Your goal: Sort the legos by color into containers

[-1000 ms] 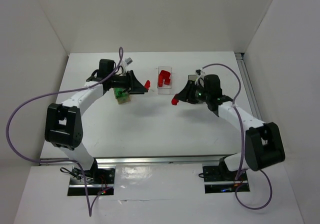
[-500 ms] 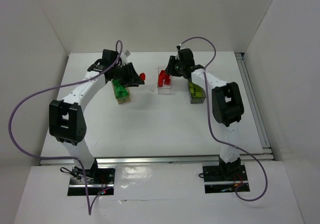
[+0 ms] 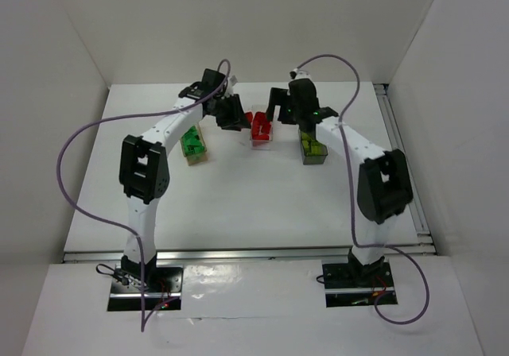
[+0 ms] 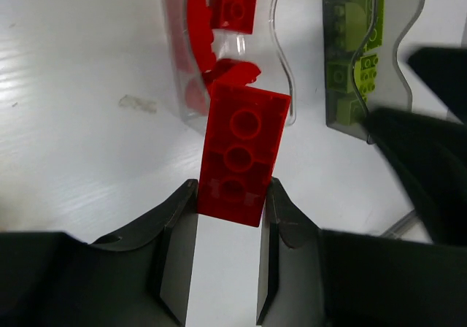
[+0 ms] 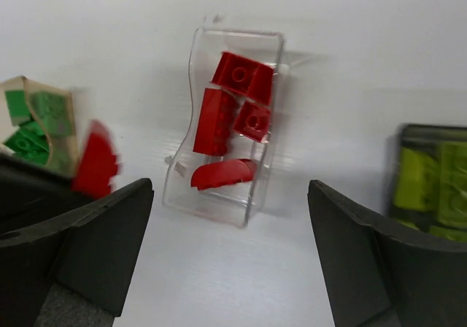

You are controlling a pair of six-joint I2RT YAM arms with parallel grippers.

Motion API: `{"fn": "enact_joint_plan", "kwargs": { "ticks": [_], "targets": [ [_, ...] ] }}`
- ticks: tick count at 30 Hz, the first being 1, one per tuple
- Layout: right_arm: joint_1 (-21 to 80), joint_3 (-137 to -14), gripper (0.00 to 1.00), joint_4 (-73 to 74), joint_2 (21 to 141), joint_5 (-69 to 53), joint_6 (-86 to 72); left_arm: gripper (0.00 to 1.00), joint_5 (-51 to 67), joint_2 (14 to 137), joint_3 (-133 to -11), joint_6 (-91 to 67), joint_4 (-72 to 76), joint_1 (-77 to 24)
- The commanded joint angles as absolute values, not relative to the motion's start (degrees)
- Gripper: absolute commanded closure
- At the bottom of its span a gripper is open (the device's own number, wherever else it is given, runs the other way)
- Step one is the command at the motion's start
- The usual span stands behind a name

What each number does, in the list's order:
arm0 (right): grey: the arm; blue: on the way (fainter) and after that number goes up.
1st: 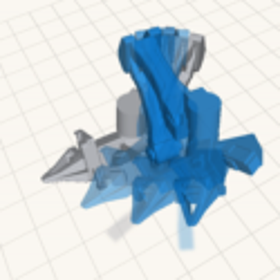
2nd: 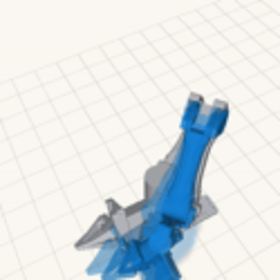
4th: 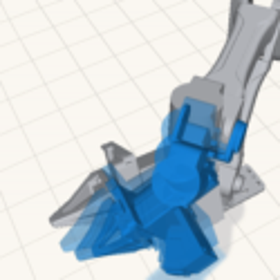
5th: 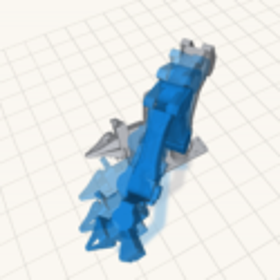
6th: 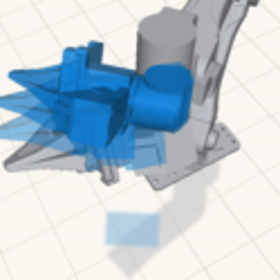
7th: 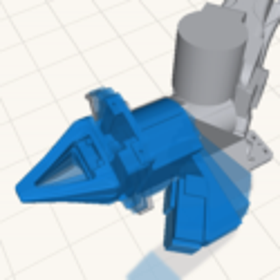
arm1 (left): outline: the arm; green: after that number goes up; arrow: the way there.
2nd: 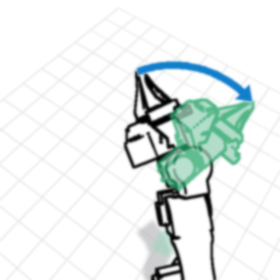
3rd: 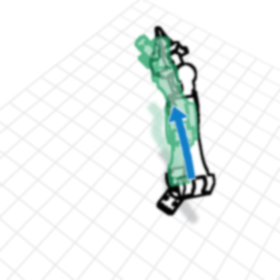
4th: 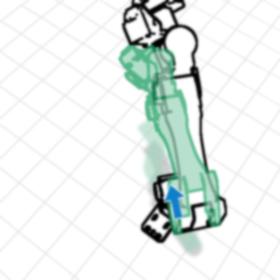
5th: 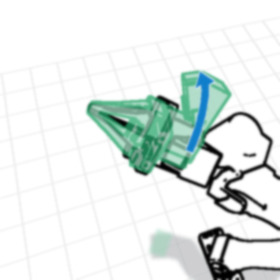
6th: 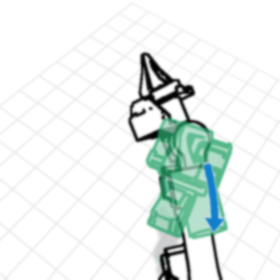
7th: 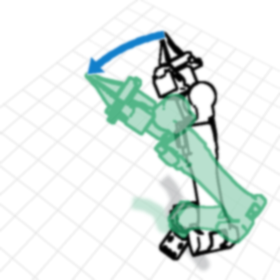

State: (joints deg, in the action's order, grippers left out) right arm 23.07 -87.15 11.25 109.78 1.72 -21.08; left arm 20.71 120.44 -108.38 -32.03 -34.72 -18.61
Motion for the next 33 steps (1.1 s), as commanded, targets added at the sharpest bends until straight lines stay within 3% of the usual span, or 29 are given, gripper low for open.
{"fn": "enact_joint_plan", "kwargs": {
  "ticks": [1, 3, 6, 7, 8, 10, 12, 23, 27, 33],
  "targets": [
    [22.6, -80.7, 0.06, 9.6, 95.6, 11.7, -21.4, 1.00, 17.4, 126.0, -116.4, -33.1, -36.7, -21.9],
    [21.9, -74.3, 0.06, 10.1, 88.3, 13.3, -22.0, 1.00, 15.2, 129.3, -120.4, -33.8, -37.9, -23.1],
    [20.1, -67.9, 0.06, 13.2, 79.8, 14.4, -23.1, 0.83, 15.2, 135.4, -128.7, -34.5, -39.7, -23.6],
    [19.3, -66.6, 0.06, 15.0, 78.0, 15.0, -23.1, 0.70, 14.7, 136.7, -132.2, -34.5, -40.6, -23.6],
    [19.3, -65.0, 0.06, 16.2, 76.4, 15.0, -23.1, 0.39, 14.7, 137.9, -133.6, -34.5, -40.6, -23.6],
    [18.0, -63.9, 0.06, 19.3, 72.8, 15.6, -23.1, 0.15, 14.7, 139.2, -135.1, -34.5, -41.2, -23.6],
    [18.0, -63.2, 0.06, 21.1, 70.3, 16.3, -23.6, 0.05, 15.5, 139.2, -135.1, -34.5, -41.2, -23.6],
    [17.5, -62.3, 0.00, 26.6, 68.8, 22.0, -27.8, 0.06, 16.0, 118.2, -122.3, -29.6, -40.6, -23.6],
    [17.5, -63.9, 0.00, 32.2, 70.7, 29.2, -32.7, 0.06, 12.3, 105.4, -109.4, -26.5, -40.6, -23.6],
    [17.5, -61.1, 0.00, 34.3, 69.3, 29.7, -34.0, 0.07, 8.7, 84.8, -92.0, -23.3, -41.2, -23.6]
  ]
}}
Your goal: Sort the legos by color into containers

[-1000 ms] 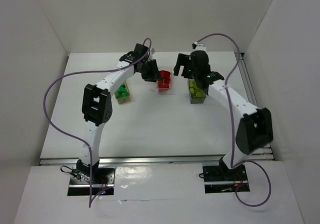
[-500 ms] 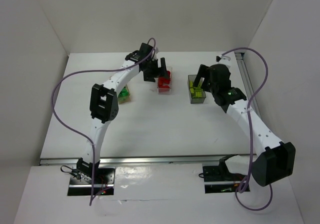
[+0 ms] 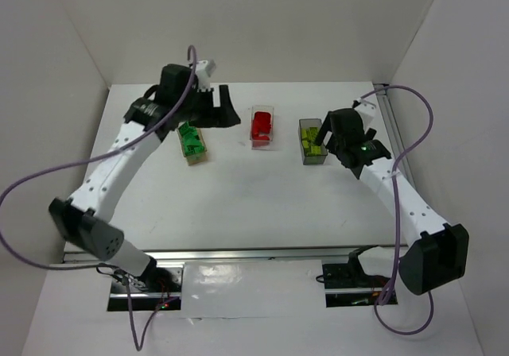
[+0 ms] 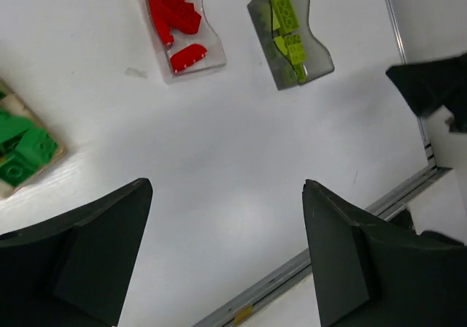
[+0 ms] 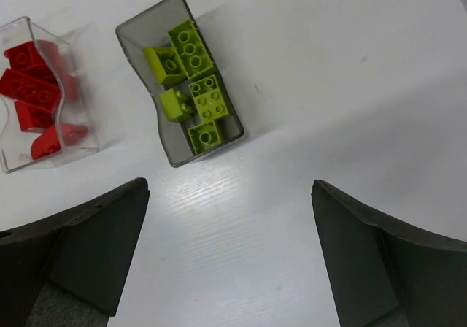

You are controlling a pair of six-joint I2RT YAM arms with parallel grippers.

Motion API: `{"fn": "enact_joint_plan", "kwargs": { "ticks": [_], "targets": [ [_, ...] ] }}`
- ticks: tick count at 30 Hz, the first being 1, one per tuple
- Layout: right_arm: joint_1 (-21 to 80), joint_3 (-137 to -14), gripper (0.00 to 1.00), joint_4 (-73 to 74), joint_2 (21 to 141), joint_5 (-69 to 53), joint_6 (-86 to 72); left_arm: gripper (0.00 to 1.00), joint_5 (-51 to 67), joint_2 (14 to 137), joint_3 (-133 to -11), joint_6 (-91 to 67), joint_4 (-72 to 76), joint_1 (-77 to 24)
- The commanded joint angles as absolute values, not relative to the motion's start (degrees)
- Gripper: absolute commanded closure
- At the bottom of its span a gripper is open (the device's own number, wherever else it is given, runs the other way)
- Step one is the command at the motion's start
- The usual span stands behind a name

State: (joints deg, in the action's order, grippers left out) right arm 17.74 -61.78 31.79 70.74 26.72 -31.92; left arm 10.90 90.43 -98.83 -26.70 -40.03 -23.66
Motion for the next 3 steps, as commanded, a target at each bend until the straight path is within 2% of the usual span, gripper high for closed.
{"fn": "enact_joint_plan", "kwargs": {
  "ticks": [1, 3],
  "targets": [
    [17.5, -59.9, 0.00, 33.5, 68.7, 29.1, -33.2, 0.07, 8.7, 82.7, -90.3, -23.3, -41.2, -23.6],
    [17.5, -59.3, 0.00, 33.5, 68.1, 28.5, -32.7, 0.07, 9.2, 77.1, -86.2, -23.3, -40.7, -23.6]
  ]
}}
